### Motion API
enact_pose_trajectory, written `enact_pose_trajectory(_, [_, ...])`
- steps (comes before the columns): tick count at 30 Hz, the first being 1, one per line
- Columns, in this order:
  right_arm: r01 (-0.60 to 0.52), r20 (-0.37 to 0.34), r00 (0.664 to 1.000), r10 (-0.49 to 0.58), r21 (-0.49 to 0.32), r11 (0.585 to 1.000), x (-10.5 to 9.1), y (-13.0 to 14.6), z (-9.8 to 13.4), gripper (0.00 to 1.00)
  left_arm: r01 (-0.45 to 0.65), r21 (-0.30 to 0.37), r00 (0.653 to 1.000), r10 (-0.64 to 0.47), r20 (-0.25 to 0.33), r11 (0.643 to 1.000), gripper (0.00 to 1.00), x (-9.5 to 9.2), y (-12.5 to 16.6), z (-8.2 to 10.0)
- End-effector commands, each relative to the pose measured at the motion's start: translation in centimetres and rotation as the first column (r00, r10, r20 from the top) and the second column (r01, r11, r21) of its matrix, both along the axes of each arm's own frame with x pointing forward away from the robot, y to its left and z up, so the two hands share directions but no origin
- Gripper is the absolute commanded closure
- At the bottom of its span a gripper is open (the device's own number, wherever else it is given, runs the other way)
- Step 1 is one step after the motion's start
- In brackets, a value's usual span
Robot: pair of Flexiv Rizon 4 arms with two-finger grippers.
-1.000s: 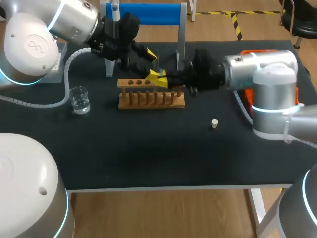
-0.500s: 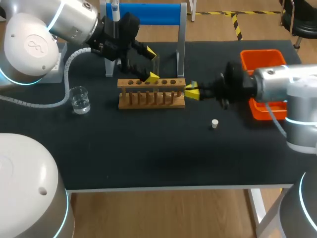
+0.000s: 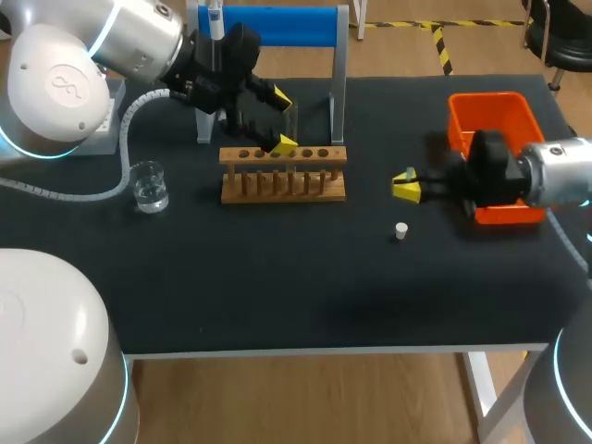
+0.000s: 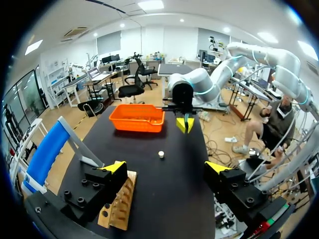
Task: Invert the test tube, pick up the pipette, mount the tip to pipette, aspirate from beaker and dispense into the tube, eject the tip, return the pipette, and cap with the stopper.
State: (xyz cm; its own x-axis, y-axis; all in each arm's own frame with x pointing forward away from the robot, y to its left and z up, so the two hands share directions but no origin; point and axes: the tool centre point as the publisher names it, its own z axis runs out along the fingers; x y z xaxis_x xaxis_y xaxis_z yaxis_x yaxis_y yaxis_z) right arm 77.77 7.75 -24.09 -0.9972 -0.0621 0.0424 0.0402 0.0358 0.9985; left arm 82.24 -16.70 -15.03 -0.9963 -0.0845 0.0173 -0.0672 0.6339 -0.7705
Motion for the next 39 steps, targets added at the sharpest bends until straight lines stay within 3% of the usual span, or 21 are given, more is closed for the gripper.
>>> enact_pose_trajectory(1, [0.005,-0.003,1.0,-0.005,0.0,1.0,-0.56,-0.77,-0.22,1.0,-0.002,0.002,1.0,0.002,0.0,1.0,0.0,-0.11,0.02,0.07])
enact_pose_trajectory(39, [0.031,-0.022,0.999,-0.031,0.009,0.999,-0.65,-1.0,-0.78,1.0,-0.002,0.002,1.0,0.002,0.0,1.0,0.0,-0.11,0.02,0.07])
